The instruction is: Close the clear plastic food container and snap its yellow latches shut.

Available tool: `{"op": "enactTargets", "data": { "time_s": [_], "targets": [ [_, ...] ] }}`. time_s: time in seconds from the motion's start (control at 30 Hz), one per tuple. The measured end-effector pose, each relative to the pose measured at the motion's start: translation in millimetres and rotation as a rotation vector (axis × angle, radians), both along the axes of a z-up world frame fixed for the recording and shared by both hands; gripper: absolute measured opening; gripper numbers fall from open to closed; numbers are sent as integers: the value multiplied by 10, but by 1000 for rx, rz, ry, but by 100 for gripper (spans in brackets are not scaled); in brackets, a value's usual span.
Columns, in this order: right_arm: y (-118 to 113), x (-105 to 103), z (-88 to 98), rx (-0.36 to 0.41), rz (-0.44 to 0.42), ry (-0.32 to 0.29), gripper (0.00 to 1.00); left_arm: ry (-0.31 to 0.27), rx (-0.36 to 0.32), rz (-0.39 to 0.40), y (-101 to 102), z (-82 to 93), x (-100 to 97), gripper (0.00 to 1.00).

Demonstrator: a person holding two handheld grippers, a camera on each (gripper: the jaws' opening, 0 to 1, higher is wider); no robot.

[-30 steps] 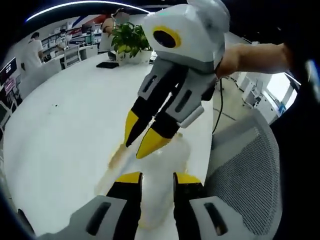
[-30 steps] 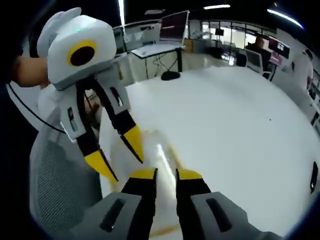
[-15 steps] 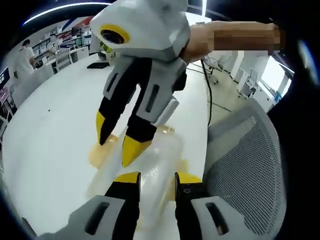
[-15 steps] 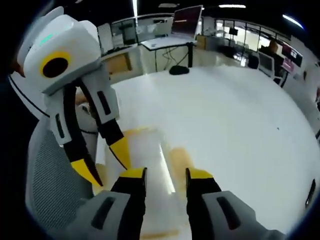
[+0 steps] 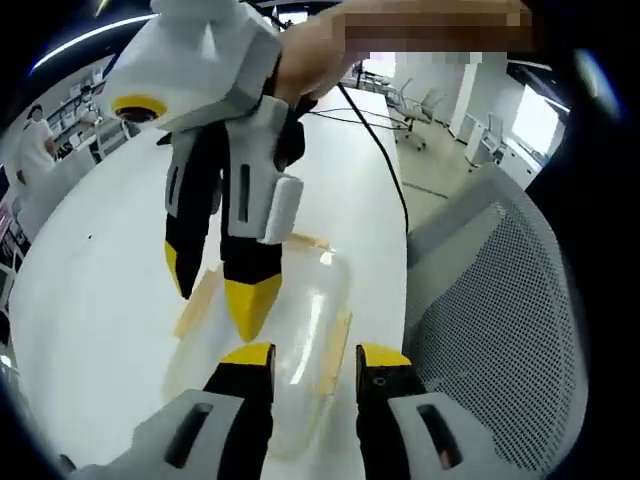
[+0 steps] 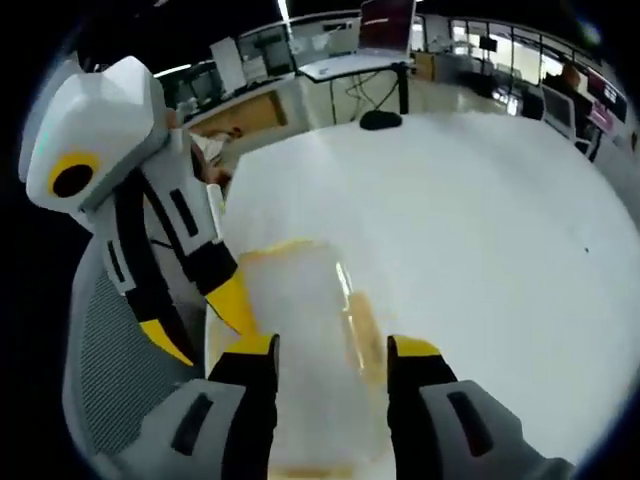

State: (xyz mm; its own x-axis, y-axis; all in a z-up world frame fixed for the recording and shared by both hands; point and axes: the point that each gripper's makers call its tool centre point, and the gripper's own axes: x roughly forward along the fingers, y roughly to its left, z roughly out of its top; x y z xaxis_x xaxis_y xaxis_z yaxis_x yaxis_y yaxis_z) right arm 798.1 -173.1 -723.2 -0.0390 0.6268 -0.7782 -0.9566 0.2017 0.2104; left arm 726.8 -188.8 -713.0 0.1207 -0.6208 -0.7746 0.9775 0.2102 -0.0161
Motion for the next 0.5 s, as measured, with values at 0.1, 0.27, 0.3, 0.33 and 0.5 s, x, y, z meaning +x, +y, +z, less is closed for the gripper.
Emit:
{"op": "enactTargets", "data": {
  "time_s": [0.1, 0.27, 0.3, 0.33, 0.5],
  "targets": [
    [20, -25, -10, -10, 23, 22, 39, -51, 22, -54, -3, -13, -17, 28],
    [22, -29, -38, -30, 31, 81, 40, -116, 38, -89, -3, -35, -26, 28],
    [22, -29, -44, -34, 31, 88, 40, -130, 36, -94, -5, -39, -26, 28],
    [26, -31, -51, -35, 34, 94, 41, -144, 34, -97, -6, -44, -17, 28],
    [30, -61, -59, -46, 51, 103, 42, -209, 54, -117, -7, -70, -7, 28]
  ]
}}
